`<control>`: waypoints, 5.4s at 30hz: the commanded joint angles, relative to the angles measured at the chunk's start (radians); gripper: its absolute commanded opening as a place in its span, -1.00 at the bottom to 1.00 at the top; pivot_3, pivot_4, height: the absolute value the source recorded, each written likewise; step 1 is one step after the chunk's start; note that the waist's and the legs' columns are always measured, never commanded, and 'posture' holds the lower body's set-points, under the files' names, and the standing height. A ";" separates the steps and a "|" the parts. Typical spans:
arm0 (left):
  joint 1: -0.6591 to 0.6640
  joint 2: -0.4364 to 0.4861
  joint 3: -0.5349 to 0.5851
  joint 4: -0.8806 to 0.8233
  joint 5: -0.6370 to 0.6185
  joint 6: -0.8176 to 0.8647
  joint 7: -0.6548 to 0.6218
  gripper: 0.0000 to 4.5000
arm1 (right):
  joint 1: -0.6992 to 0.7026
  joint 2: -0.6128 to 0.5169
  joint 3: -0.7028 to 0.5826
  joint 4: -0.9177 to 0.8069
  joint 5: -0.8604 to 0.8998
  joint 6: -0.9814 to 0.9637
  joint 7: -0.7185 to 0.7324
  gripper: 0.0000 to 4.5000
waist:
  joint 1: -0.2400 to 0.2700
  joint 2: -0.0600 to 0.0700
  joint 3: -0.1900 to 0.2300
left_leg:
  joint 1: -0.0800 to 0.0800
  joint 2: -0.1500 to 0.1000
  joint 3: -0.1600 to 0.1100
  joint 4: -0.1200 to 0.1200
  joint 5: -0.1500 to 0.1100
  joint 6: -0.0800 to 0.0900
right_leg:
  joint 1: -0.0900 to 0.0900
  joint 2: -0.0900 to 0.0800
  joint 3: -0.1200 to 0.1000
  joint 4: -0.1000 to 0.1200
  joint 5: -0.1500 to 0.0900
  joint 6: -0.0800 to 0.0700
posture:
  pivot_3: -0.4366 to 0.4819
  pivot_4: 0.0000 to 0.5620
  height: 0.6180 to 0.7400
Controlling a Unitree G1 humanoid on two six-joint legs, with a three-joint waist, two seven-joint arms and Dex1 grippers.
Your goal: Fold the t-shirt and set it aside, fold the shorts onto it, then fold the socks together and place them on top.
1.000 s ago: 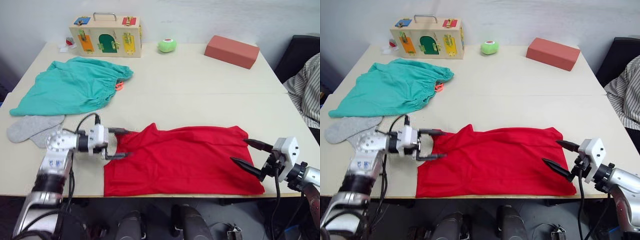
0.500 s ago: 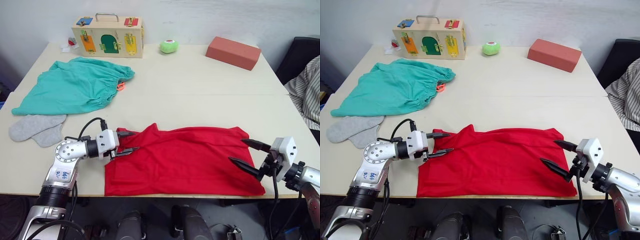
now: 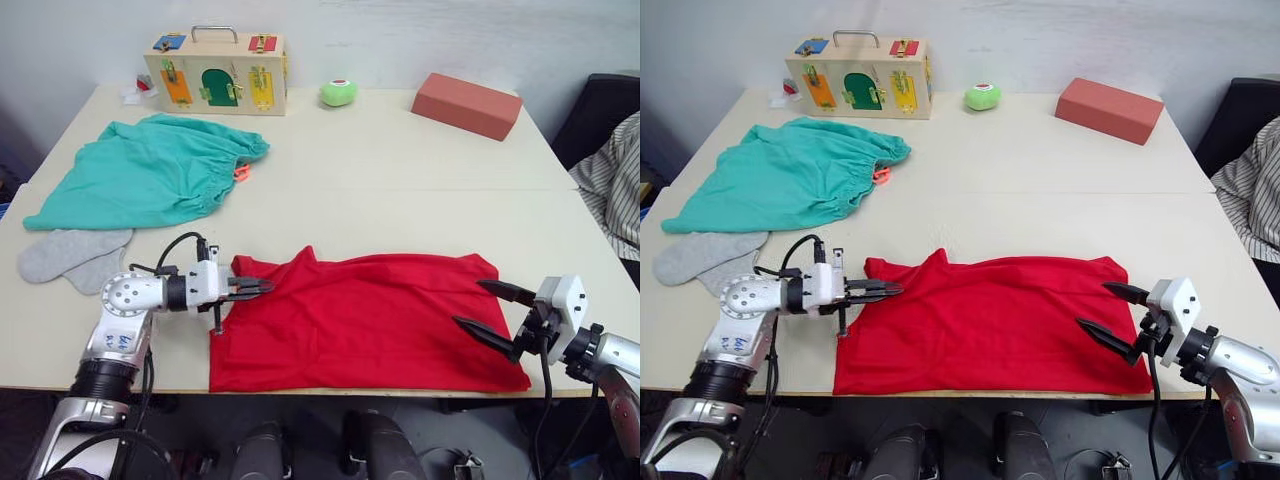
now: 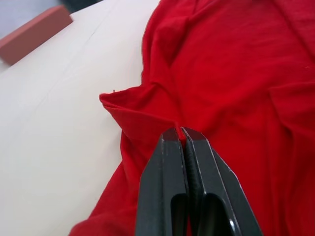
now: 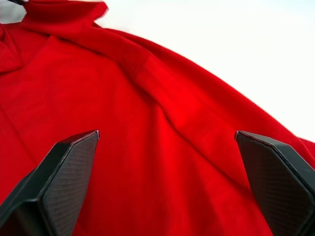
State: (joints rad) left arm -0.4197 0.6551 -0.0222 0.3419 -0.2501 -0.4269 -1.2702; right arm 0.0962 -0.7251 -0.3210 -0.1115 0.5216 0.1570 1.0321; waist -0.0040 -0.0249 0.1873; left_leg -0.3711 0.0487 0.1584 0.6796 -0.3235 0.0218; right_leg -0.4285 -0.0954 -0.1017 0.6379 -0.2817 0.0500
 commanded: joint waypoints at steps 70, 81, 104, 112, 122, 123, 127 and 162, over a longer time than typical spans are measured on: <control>0.107 -0.208 0.030 -0.195 0.052 0.592 0.689 -0.98 | -0.389 0.398 0.563 0.042 -0.536 0.005 -0.576 -1.00 | -0.022 0.003 0.001 | -0.003 0.000 -0.004 -0.004 0.002 -0.004 | -0.002 0.000 -0.003 -0.001 -0.001 -0.002 | -0.05 -0.47 1.00; 0.051 -0.232 0.051 -0.091 0.059 0.587 0.717 -0.98 | -0.228 0.340 0.200 0.196 -0.484 -0.129 -0.767 -1.00 | -0.022 0.003 0.001 | 0.001 0.000 -0.005 -0.004 0.003 -0.005 | 0.002 0.000 -0.003 0.000 -0.001 -0.002 | -0.05 -0.47 1.00; 0.040 -0.211 0.054 -0.250 -0.082 0.613 0.440 -0.98 | -0.356 0.371 0.361 -0.152 -0.332 0.166 -0.606 -1.00 | -0.024 0.003 -0.002 | 0.001 0.000 -0.005 -0.016 0.009 -0.010 | -0.002 0.001 -0.003 -0.002 -0.002 -0.002 | -0.05 -0.47 1.00; 0.097 -0.228 -0.063 -0.234 0.067 0.583 0.506 -0.98 | -0.350 0.455 0.540 -0.026 -0.494 0.131 -0.669 -1.00 | -0.020 0.003 -0.002 | -0.003 -0.003 -0.006 -0.015 0.008 -0.006 | -0.001 -0.001 -0.005 -0.007 -0.001 -0.002 | -0.05 -0.47 1.00; 0.141 -0.220 0.012 -0.173 0.059 0.537 0.565 -0.98 | -0.193 0.330 0.214 0.028 -0.371 0.032 -0.630 -1.00 | -0.022 0.003 -0.002 | 0.001 -0.002 -0.007 -0.016 0.008 -0.005 | 0.002 -0.001 -0.005 -0.007 -0.001 -0.001 | -0.05 -0.47 1.00; 0.141 -0.221 0.022 -0.171 0.050 0.530 0.562 -0.98 | -0.180 0.318 0.188 0.041 -0.358 0.018 -0.619 -1.00 | -0.024 0.004 -0.002 | 0.002 -0.001 -0.007 -0.016 0.008 -0.005 | 0.002 -0.001 -0.005 -0.007 -0.001 -0.001 | -0.05 -0.47 1.00; 0.124 -0.249 0.112 -0.169 -0.046 0.561 0.581 -0.98 | -0.139 0.275 0.060 0.135 -0.302 -0.020 -0.597 -1.00 | -0.027 0.004 -0.002 | 0.002 0.000 -0.007 -0.017 0.008 -0.006 | 0.002 0.001 -0.005 -0.007 -0.001 -0.002 | -0.05 -0.47 1.00; 0.315 0.044 0.227 -0.670 -0.406 0.756 0.124 0.67 | -0.865 -0.201 0.407 0.774 -0.220 0.263 0.286 1.00 | -0.028 0.008 0.001 | -0.002 -0.001 -0.007 -0.017 0.007 -0.004 | 0.000 0.000 -0.007 -0.011 -0.001 -0.003 | -0.05 -0.47 1.00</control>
State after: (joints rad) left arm -0.1214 0.7025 0.1961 -0.2800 -0.6318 0.3364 -1.1516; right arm -0.7215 -0.9287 0.0566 0.5432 0.3713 0.4915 1.2823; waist -0.0320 -0.0172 0.1884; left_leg -0.3726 0.0477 0.1514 0.6628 -0.3162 0.0167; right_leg -0.4285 -0.0950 -0.1081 0.6268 -0.2828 0.0472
